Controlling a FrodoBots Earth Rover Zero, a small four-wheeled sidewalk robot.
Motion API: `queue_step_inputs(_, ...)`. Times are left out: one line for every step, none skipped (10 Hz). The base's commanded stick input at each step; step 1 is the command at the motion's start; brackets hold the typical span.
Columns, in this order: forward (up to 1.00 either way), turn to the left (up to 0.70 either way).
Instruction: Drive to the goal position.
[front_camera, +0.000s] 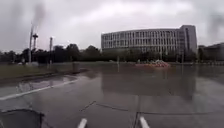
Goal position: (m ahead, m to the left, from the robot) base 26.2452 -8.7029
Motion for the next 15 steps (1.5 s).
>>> queue_step_inputs(0.95, 0.0)
queue_step_inputs(0.94, 0.0)
queue_step_inputs(0.94, 0.0)
queue_step_inputs(0.94, 0.0)
queue_step_inputs(0.94, 0.0)
queue_step_inputs(0.95, 0.0)
queue_step_inputs(0.94, 0.0)
queue_step_inputs(0.94, 0.0)
queue_step_inputs(0.94, 0.0)
queue_step_inputs(0.95, 0.0)
queue_step_inputs(0.94, 0.0)
queue_step_inputs(0.94, 0.0)
queue_step_inputs(0.95, 0.0)
queue_step_inputs(0.94, 0.0)
queue_step_inputs(0.94, 0.0)
